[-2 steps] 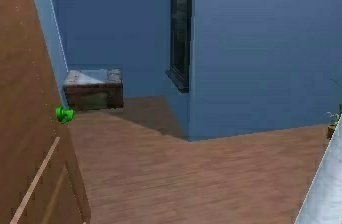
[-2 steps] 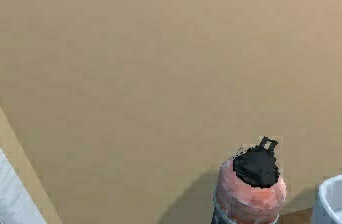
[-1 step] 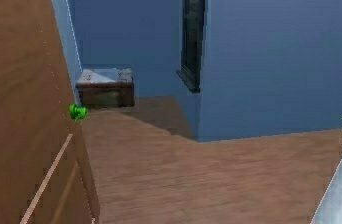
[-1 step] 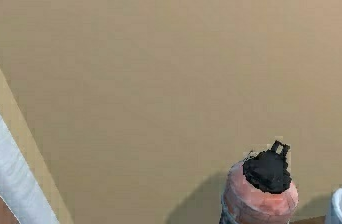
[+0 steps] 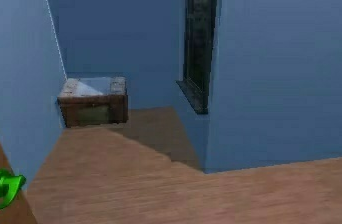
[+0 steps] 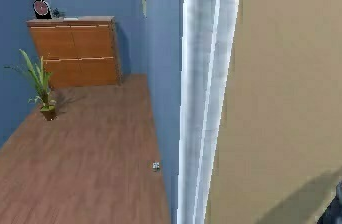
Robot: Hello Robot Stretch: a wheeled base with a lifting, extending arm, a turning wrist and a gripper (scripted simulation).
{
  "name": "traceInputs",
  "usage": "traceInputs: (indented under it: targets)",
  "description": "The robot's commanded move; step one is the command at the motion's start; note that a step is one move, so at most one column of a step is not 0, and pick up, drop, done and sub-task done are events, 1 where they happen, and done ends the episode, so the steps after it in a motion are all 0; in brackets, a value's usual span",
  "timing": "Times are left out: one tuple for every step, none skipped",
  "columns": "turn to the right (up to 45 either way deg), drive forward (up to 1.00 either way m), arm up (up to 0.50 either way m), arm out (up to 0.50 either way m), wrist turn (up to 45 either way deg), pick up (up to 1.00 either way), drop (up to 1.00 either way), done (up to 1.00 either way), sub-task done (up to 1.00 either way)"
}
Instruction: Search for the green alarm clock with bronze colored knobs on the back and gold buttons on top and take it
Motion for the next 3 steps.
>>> traceInputs:
  targets:
    - [45.0,0.00,0.00,0.00,0.0,0.00,0.00,0.00,0.00]
    - [15.0,0.00,0.00,0.00,0.0,0.00,0.00,0.00,0.00]
    - [0.0,1.00,0.00,0.00,0.0,0.00,0.00,0.00,0.00]
